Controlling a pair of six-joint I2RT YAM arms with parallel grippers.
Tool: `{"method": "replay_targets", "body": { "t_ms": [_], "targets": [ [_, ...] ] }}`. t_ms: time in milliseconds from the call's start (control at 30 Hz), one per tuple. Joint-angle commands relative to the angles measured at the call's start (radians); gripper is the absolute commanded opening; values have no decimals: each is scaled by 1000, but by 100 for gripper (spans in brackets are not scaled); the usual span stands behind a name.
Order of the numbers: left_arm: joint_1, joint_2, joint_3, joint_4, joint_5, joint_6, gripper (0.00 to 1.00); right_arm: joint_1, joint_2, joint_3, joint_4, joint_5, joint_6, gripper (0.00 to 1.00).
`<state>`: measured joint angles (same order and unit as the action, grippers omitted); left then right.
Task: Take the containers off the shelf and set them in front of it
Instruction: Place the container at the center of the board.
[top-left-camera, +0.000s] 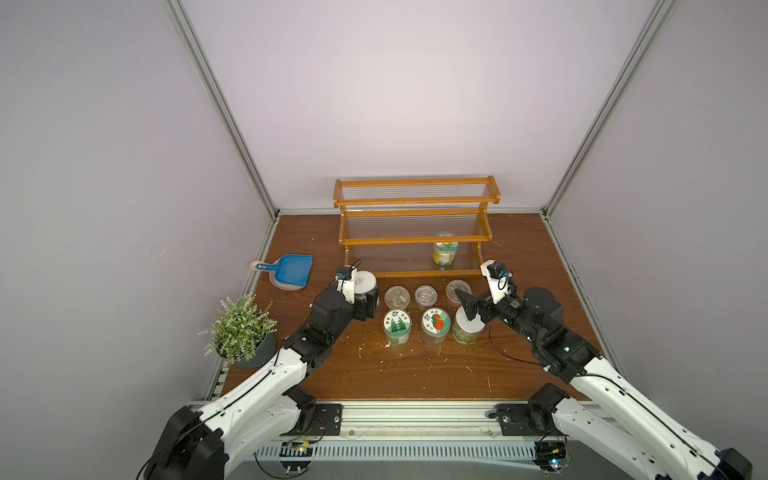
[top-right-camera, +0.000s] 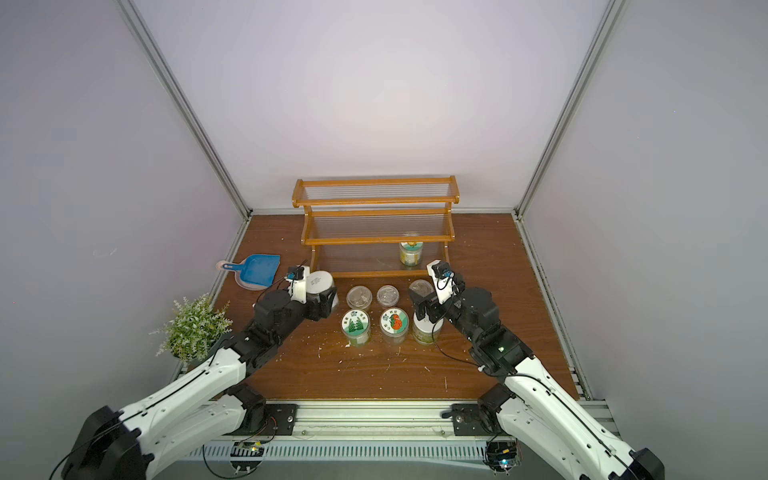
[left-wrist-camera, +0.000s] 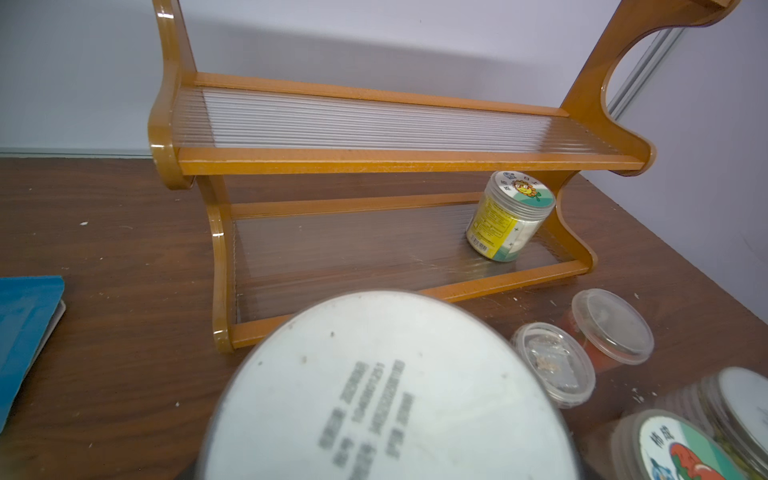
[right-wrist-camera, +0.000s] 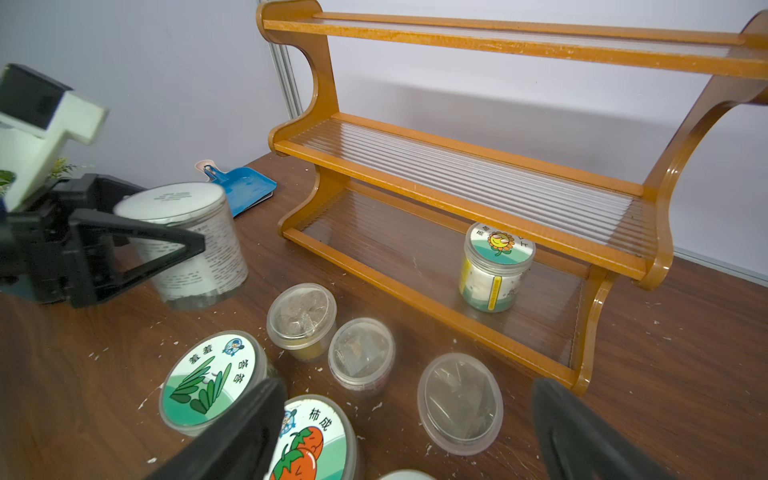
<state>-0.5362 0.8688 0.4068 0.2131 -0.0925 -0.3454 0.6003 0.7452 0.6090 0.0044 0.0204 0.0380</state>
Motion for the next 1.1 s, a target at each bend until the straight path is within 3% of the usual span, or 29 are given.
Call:
{"method": "replay_targets", "body": {
  "t_ms": [0, 467, 600, 767, 1067],
  "targets": [
    [-32, -105, -26, -162, -18, -72, 86, -6, 13, 47, 32, 8, -13, 99],
    [-397, -254, -72, -423, -162, -279, 86, -8, 37, 90, 17, 20, -30, 99],
    [-410, -303, -88, -481, -128, -308, 86, -8, 39, 87, 18, 19, -27, 99],
    [-455, -315, -133, -372, -98, -333, 85, -8, 44, 80, 27, 19, -21, 99],
    [-563, -163, -104, -290, -94, -351, 85, -8, 54, 97, 9, 30, -38, 99]
  ]
}}
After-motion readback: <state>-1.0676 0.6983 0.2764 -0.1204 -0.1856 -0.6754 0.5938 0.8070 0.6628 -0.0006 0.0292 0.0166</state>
